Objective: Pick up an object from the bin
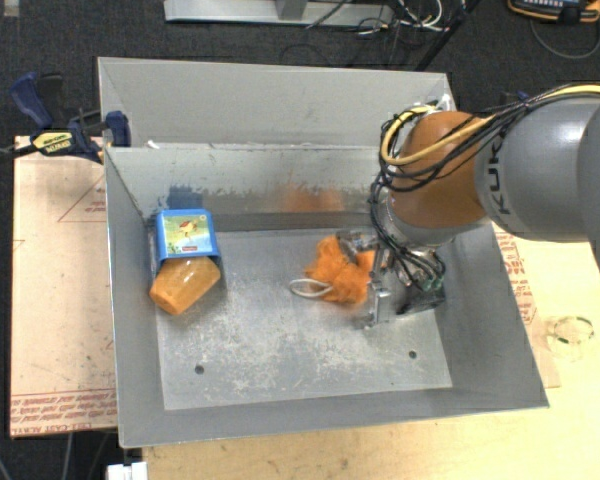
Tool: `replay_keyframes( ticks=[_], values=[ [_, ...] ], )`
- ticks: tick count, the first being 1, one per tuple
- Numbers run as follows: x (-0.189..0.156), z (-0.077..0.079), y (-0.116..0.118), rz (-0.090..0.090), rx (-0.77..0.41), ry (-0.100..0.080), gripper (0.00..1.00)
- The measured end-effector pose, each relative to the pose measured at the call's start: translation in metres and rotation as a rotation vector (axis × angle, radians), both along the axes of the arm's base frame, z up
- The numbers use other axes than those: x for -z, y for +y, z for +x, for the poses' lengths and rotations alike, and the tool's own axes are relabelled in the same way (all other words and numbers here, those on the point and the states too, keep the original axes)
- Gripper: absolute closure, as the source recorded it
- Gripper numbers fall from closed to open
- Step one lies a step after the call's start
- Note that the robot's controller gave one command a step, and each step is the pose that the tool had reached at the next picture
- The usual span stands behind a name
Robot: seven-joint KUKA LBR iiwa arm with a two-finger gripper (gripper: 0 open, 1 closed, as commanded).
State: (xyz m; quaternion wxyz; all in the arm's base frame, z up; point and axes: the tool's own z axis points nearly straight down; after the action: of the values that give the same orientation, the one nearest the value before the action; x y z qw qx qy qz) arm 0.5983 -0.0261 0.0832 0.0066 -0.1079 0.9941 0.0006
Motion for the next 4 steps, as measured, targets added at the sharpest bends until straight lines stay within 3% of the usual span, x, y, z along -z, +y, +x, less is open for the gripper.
replay_keyframes(
  ticks=[1, 2, 3, 4],
  values=[
    [0.008, 0.014, 0.029, -0.002, -0.251, -0.008, 1.0],
    [0.009, 0.014, 0.029, -0.002, -0.251, -0.008, 1.0],
    [-0.027, 0.008, 0.028, -0.001, -0.27, 0.001, 1.0],
    [-0.081, 0.006, 0.027, -0.002, -0.338, -0.006, 1.0]
  ],
)
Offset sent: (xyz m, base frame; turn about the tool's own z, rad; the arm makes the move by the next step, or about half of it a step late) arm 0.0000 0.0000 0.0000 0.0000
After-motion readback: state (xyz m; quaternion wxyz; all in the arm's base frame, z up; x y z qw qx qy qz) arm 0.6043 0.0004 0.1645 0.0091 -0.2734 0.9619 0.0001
